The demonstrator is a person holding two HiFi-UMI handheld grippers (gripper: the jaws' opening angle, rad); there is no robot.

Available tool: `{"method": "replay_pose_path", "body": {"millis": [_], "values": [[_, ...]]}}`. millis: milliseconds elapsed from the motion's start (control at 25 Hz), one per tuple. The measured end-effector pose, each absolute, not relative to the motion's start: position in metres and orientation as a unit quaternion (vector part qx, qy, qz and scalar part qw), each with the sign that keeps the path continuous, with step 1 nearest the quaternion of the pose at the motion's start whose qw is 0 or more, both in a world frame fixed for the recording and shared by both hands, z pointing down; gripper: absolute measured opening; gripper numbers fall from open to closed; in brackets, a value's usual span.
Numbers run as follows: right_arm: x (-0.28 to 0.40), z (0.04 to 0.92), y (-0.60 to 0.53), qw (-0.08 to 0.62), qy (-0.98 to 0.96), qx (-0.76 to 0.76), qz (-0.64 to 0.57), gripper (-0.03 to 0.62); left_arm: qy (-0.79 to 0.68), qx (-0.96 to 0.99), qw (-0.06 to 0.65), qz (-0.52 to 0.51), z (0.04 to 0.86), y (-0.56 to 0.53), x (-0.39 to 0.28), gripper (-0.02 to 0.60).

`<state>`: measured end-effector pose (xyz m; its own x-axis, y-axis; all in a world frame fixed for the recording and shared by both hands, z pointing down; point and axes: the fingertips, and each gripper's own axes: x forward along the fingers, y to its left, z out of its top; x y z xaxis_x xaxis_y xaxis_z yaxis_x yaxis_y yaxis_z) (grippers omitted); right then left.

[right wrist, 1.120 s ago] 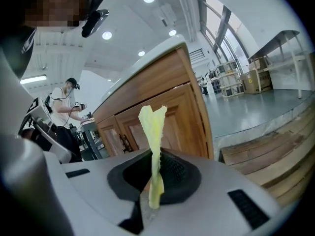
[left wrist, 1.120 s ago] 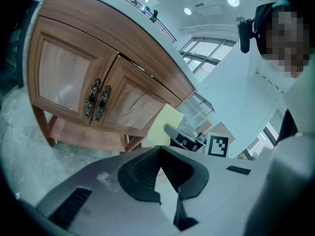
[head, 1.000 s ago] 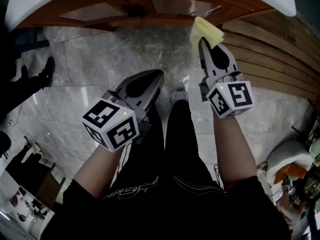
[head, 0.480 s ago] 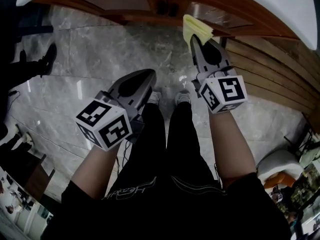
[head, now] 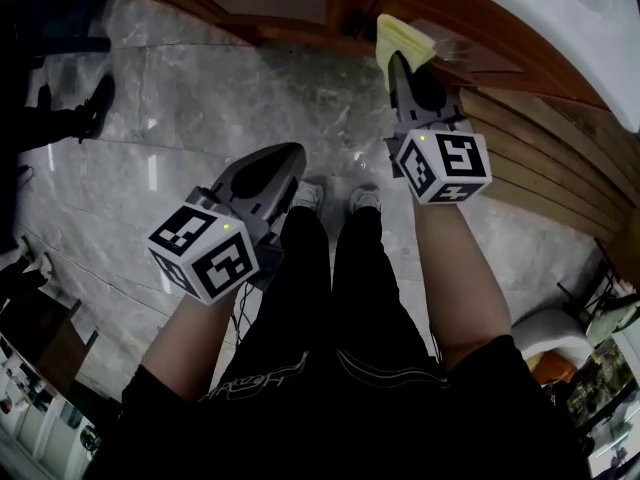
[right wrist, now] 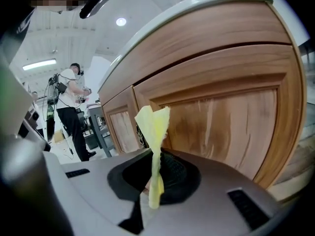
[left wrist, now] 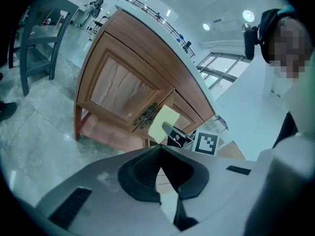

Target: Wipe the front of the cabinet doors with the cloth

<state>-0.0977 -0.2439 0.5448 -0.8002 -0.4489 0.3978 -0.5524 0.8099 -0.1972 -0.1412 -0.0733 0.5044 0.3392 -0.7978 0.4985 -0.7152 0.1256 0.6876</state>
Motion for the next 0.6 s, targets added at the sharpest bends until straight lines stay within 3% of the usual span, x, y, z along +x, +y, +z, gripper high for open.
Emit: {"method": "replay_pose_path", "body": {"millis": [600], "values": [[-0.085,0.56,-0.258,0.166,-0.93,0.282,0.167,0.041,-0.565,0.662,0.491,-0.036,0.509,-0.084,-0.122,0.006]]}}
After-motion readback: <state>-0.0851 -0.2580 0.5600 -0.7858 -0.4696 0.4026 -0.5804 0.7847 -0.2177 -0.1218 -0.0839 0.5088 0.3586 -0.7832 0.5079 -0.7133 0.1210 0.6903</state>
